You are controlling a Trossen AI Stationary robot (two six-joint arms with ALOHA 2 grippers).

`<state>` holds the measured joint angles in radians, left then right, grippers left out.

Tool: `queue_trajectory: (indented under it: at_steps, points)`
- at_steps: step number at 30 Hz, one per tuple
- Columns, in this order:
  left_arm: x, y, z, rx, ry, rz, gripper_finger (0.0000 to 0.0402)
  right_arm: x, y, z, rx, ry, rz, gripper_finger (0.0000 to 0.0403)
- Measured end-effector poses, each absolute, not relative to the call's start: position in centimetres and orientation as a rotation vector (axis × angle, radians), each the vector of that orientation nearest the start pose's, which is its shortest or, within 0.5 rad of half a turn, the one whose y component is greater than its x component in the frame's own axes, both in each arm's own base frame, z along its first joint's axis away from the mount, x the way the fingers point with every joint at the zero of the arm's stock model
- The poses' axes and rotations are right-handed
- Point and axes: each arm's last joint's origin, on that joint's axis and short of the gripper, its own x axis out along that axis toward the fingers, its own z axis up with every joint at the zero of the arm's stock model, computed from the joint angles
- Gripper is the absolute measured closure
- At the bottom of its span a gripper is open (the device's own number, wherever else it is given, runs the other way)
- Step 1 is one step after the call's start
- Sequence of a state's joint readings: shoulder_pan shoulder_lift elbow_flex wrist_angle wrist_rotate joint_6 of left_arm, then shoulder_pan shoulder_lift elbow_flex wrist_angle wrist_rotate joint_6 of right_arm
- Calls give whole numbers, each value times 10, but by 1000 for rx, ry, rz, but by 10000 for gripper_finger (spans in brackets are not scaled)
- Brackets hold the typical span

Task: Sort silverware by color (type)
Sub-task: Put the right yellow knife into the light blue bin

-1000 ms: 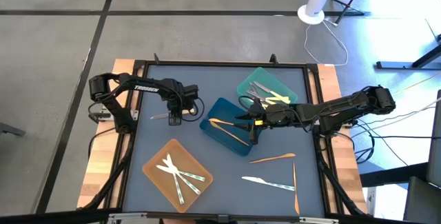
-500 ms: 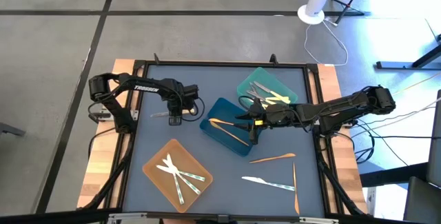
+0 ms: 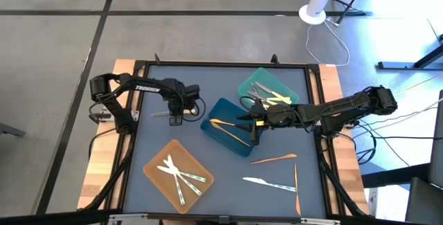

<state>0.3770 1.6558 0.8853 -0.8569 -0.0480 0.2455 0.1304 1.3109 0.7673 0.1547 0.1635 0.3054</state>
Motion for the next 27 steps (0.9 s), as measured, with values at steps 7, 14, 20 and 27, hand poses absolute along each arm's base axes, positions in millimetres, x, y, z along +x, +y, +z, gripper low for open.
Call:
queue_trajectory:
  at_steps: [7,14,20,27]
  points:
    - [240,98,155,-60,1670,145,362,280,32,247,245,376,-91,253]
    - [253,105,180,4,1650,207,362,280,32,247,245,376,-91,253]
    - [268,113,210,68,1593,281,362,280,32,247,245,376,-91,253]
    - [288,121,254,95,1443,331,362,280,32,247,245,376,-91,253]
